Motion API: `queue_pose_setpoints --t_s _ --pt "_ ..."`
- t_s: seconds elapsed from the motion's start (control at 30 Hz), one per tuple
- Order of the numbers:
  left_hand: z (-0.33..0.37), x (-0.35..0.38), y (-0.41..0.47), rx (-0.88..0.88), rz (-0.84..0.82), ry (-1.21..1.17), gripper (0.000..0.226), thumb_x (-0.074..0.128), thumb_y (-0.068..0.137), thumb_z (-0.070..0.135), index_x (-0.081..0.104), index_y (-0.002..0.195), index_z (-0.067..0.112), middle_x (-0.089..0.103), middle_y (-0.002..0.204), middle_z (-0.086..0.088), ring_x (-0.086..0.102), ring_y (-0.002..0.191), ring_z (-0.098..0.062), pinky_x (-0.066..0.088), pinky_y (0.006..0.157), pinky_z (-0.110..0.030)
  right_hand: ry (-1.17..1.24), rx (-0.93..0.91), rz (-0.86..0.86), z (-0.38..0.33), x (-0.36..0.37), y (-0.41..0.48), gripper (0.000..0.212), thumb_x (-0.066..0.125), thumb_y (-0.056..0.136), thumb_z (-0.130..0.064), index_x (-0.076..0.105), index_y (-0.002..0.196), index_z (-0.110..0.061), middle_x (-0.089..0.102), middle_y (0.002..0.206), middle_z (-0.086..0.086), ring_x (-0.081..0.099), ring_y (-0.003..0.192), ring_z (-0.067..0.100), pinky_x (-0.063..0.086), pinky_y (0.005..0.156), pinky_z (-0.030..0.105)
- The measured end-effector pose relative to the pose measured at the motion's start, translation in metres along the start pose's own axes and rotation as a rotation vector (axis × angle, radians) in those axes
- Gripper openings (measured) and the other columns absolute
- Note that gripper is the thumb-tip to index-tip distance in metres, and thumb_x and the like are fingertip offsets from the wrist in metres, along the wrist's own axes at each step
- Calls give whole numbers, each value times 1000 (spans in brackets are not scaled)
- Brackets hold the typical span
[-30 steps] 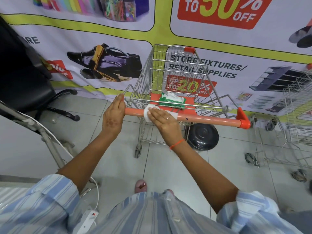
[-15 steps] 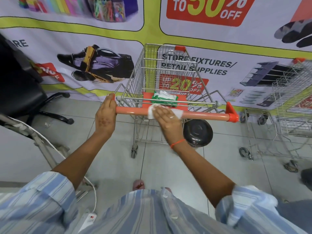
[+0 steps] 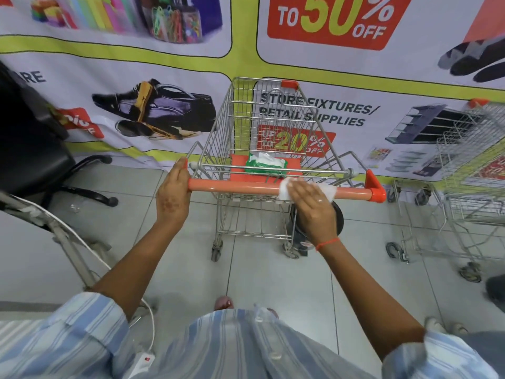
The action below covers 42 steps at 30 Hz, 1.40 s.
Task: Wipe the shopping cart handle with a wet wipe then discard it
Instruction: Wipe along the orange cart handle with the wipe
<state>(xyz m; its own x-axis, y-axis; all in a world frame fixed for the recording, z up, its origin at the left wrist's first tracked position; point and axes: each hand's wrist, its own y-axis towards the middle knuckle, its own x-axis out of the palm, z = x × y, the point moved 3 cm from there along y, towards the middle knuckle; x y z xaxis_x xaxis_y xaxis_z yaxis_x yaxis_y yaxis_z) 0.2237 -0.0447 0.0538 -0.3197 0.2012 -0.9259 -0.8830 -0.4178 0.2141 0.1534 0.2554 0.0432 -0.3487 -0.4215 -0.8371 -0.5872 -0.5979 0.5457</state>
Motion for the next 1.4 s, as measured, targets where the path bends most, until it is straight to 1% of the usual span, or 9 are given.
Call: queue_pose_setpoints --t_s 0.1,0.37,0.53,0.67,0.83,0.93,1.07,1.23,1.4 --pt "0 1 0 -7 11 -6 61 70 78 -4 45 134 1 44 145 -12 59 111 -37 55 83 -47 -26 125 25 4 -2 -8 49 43 82 11 53 128 -2 61 130 13 56 123 27 14 120 27" --pt "0 0 0 10 34 -5 55 69 75 -11 52 126 -2 46 144 -14 60 108 -38 56 72 -48 172 -94 -1 -105 33 58 37 47 84 1 66 114 -7 70 118 10 66 110 24 46 102 37" --pt "0 -3 1 42 30 -31 59 66 79 -8 46 134 -1 45 144 -15 53 121 -35 53 86 -46 188 -172 -58 -135 43 80 36 46 83 -4 68 111 -8 72 114 9 69 104 23 53 93 38" --pt "-1 -5 -1 72 7 16 55 72 71 -11 55 122 -3 48 142 -16 60 111 -39 56 76 -48 154 -145 -79 -66 22 44 38 45 86 -5 63 119 -10 68 121 10 65 112 24 45 105 34" --pt "0 -5 -2 71 8 17 55 74 71 -11 54 122 -3 47 142 -17 59 113 -39 56 77 -48 111 105 -44 33 -22 -13 40 49 84 5 62 119 -6 66 123 13 61 117 27 23 117 22" --pt "4 -6 -4 60 13 -1 50 73 70 -13 57 116 -5 48 141 -18 61 108 -41 56 73 -50 107 222 -24 42 -30 -20 36 47 85 -2 64 117 -5 67 120 15 63 114 30 29 114 28" --pt "9 -6 -6 49 18 -9 53 70 70 -17 54 119 -8 49 139 -21 61 105 -43 56 68 -52 175 171 -25 -5 -9 6 44 52 78 14 65 116 -5 68 119 15 64 112 30 16 117 14" --pt "2 -9 -2 61 -7 13 57 70 73 -13 51 126 -6 46 143 -18 56 116 -40 55 78 -52 303 43 -45 -72 6 48 43 72 66 13 71 104 -7 75 106 11 72 98 26 49 96 40" --pt "-2 -10 -1 75 -15 35 57 71 73 -11 51 126 -4 45 143 -18 55 119 -39 54 80 -52 397 137 -144 -18 -13 35 32 65 79 8 70 108 -6 72 112 14 67 107 27 48 101 47"
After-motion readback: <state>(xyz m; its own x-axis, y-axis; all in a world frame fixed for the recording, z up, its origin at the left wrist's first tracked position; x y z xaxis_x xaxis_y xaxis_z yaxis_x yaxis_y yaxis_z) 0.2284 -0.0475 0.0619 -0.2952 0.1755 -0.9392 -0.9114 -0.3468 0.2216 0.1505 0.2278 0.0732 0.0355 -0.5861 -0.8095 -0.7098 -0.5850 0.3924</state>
